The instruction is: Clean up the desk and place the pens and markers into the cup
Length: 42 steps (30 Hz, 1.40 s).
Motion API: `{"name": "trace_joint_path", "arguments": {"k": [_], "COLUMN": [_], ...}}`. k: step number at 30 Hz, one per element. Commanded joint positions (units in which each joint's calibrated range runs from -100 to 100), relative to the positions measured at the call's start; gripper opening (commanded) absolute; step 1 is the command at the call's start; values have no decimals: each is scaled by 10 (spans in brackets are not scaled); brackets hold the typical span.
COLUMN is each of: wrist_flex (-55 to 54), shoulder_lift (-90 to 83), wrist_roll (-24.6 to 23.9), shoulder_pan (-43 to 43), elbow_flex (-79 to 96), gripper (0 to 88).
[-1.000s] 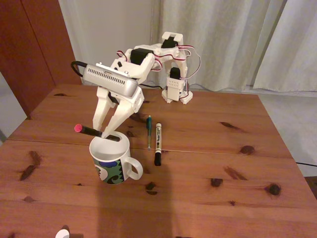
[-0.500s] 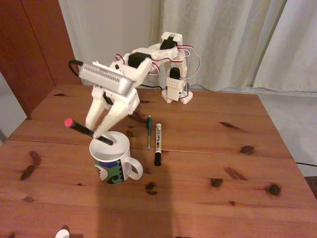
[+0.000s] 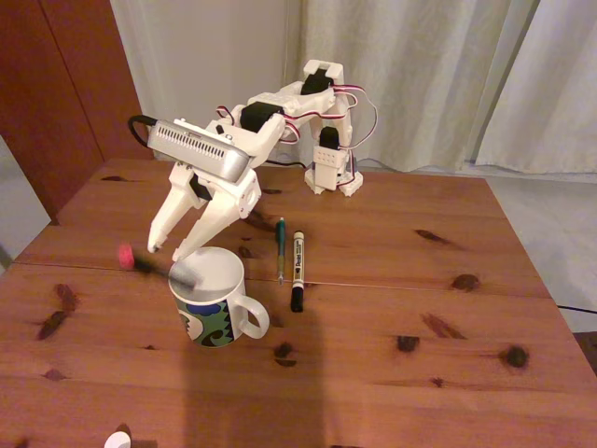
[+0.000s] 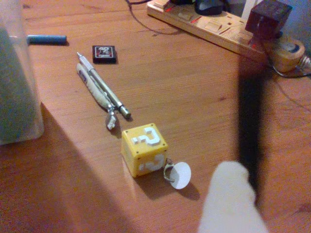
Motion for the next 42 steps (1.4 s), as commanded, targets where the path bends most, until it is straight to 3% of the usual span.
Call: {"name": "trace_joint_path", "arguments": {"k": [1, 12, 25, 34, 42], "wrist_flex": [-16, -8, 3, 280, 441], "shoulder_lift": [-18, -36, -306, -406, -408], "wrist_roll": [-1, 1, 3, 65, 108], "shoulder_pan": [0, -1, -41, -79, -94], "elbow_flex": [-4, 42, 322, 324, 329], "gripper": [159, 159, 158, 158, 158]}}
